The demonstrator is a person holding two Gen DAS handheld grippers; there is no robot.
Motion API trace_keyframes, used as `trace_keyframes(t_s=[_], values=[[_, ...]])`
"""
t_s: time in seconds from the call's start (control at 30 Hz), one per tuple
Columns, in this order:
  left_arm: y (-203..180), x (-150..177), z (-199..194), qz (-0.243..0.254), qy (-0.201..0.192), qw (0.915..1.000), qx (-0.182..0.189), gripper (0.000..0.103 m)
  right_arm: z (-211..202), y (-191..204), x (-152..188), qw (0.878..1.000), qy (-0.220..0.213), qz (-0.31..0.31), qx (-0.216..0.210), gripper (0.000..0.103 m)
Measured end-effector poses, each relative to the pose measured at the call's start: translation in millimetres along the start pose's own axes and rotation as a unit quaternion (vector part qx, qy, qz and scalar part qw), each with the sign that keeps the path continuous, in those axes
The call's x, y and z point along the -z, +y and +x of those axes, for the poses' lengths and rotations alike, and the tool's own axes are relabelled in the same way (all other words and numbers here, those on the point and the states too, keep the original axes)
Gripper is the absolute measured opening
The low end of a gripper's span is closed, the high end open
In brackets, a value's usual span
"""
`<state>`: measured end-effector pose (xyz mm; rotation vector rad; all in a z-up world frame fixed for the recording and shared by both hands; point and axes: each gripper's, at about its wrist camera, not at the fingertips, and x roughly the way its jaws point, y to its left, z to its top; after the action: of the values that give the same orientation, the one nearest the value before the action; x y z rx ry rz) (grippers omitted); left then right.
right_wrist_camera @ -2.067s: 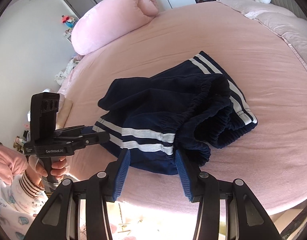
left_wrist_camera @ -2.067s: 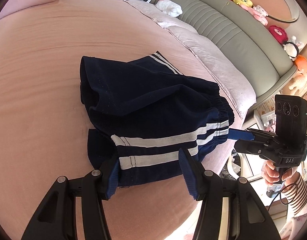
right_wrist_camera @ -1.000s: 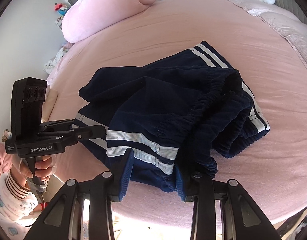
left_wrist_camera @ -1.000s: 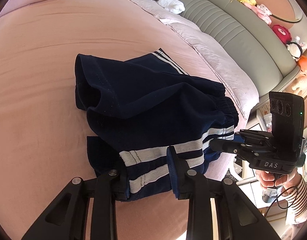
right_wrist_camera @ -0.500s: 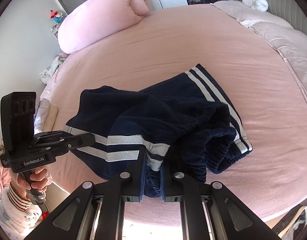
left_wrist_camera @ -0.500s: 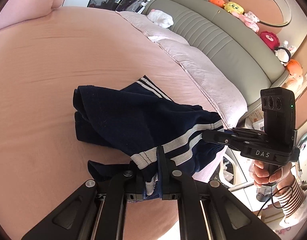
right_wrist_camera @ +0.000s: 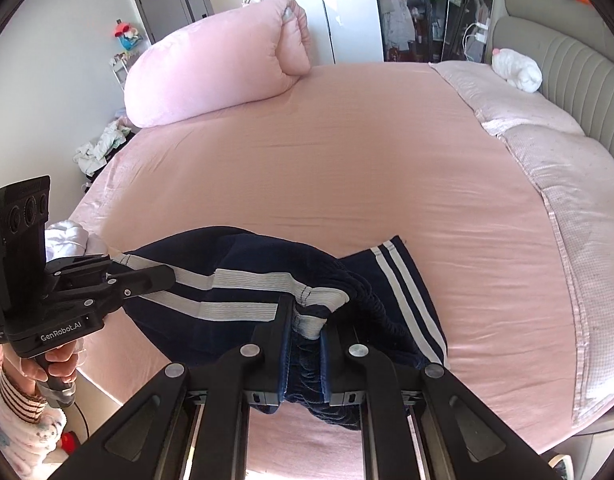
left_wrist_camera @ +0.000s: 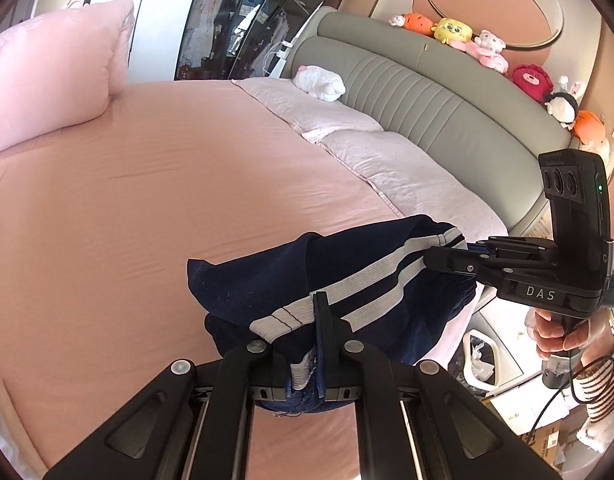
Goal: Fold clothes
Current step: 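Lift the striped hem with both tools and fold it over the shorts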
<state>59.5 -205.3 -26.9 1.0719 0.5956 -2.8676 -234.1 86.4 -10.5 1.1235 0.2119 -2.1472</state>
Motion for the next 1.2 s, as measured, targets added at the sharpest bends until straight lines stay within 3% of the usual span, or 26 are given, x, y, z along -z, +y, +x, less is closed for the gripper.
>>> trace_keyframes(t_s=[0.3, 0.47, 0.87, 1.07, 1.2], values=[[4.9, -47.8, -66.2, 0.013, -0.047, 0.9986, 0.019, 0.006, -53.2, 21.8, -54.6, 0.998, -0.054, -0.019, -0.007, 0.01], [13.2, -73.0, -87.8, 0.008, -0.051, 0.9985, 0.019, 0.006, -64.1, 38.5, -79.3, 0.998, -0.05, -0.03, -0.012, 0.01], [37.3, -132.5, -81.1, 0.023, -0.056, 0.9975, -0.036, 0.006, -29.0, 63.1, -138.0, 0.998, -0.024, -0.061, 0.017, 0.01], [46.7, -177.9, -68.6, 0.02, -0.062, 0.9959, -0.062, 0.006, -21.7, 54.4, -180.3, 0.997, -0.04, -0.06, 0.03, 0.01], [39.1, -215.8, -72.8, 0.032, -0.093, 0.9925, -0.073, 0.006, -34.2, 49.3, -219.0, 0.994, -0.074, -0.067, 0.047, 0.01]])
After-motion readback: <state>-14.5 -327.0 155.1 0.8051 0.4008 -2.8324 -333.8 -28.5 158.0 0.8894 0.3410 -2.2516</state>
